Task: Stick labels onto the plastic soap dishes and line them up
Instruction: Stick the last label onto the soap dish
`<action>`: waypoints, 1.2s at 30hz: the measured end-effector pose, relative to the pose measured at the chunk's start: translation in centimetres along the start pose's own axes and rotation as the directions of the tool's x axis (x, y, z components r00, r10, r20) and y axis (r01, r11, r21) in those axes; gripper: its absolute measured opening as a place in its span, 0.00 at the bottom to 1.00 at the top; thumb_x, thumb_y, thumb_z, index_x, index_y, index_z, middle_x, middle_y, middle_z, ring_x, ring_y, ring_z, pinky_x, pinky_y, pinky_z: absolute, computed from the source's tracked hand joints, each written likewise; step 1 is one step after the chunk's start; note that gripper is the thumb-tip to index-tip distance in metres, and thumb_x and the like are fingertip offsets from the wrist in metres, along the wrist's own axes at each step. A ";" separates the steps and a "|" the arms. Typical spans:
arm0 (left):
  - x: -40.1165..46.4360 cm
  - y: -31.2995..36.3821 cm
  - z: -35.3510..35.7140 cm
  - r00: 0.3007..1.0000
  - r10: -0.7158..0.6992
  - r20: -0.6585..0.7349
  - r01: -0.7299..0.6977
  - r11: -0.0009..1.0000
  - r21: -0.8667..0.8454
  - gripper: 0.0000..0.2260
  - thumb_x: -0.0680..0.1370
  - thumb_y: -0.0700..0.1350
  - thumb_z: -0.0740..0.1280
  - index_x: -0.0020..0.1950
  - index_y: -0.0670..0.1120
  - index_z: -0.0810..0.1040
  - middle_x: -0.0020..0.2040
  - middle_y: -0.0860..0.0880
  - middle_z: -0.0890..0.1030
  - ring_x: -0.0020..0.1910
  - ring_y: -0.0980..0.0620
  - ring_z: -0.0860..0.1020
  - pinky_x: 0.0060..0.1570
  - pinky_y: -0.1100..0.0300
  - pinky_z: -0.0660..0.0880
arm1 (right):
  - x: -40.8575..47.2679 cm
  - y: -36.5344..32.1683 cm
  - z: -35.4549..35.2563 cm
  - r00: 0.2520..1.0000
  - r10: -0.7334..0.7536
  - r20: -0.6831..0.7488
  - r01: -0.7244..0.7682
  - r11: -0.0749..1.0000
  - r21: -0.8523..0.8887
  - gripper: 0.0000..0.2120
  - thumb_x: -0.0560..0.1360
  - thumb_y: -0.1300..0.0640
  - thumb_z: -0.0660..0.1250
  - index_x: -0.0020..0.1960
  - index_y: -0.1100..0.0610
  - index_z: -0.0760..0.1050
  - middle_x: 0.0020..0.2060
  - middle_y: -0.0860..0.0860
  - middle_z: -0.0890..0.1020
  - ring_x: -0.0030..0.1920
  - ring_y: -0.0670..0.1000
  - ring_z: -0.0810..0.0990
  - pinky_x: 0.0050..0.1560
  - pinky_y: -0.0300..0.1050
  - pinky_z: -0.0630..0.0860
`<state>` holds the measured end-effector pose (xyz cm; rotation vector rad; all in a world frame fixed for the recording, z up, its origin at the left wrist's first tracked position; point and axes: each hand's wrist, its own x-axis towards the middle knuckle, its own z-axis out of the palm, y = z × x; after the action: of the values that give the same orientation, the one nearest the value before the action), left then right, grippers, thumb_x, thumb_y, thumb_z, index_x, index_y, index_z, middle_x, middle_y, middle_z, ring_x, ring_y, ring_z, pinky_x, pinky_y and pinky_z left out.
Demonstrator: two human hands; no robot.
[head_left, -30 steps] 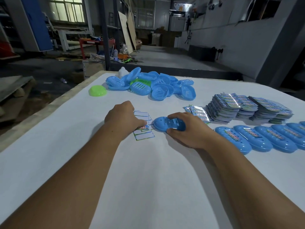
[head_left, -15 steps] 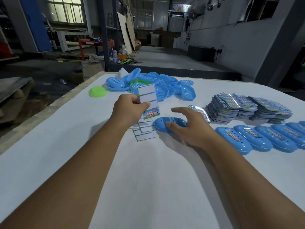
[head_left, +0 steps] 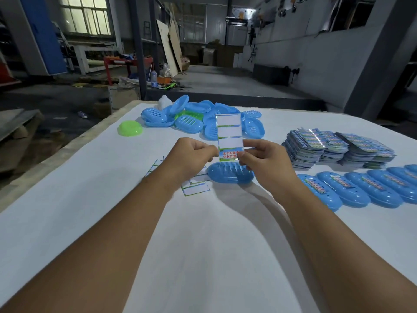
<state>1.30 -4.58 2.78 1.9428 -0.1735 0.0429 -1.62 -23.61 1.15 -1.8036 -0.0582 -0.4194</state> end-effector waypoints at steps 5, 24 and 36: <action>-0.3 0.0 0.1 0.999 0.025 0.027 -0.026 0.999 0.026 0.05 0.72 0.53 0.73 0.38 0.55 0.86 0.38 0.51 0.84 0.33 0.56 0.74 0.30 0.63 0.71 | 0.0 0.0 -0.1 1.000 0.030 0.002 -0.030 0.999 0.032 0.10 0.77 0.63 0.72 0.49 0.48 0.81 0.36 0.43 0.87 0.33 0.39 0.81 0.36 0.31 0.75; 0.3 -0.7 0.6 0.975 0.197 0.108 -0.205 0.976 0.075 0.09 0.75 0.46 0.72 0.35 0.51 0.83 0.24 0.60 0.76 0.22 0.63 0.70 0.24 0.74 0.65 | -0.4 0.2 0.4 0.994 -0.092 -0.057 0.070 0.946 -0.316 0.06 0.73 0.51 0.77 0.41 0.49 0.80 0.32 0.43 0.80 0.28 0.40 0.73 0.32 0.35 0.69; 0.1 -1.1 1.5 0.922 0.373 0.108 -0.388 0.893 0.228 0.10 0.77 0.46 0.70 0.36 0.56 0.80 0.29 0.67 0.78 0.30 0.68 0.75 0.31 0.76 0.67 | -1.1 -0.5 0.7 0.989 -0.144 0.037 0.146 0.893 -0.425 0.11 0.73 0.54 0.71 0.32 0.50 0.81 0.22 0.40 0.76 0.25 0.40 0.70 0.28 0.32 0.66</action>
<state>1.49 -5.64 1.25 2.1313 -0.6157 0.2765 -2.62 -22.59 1.11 -2.2436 -0.1119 -0.5673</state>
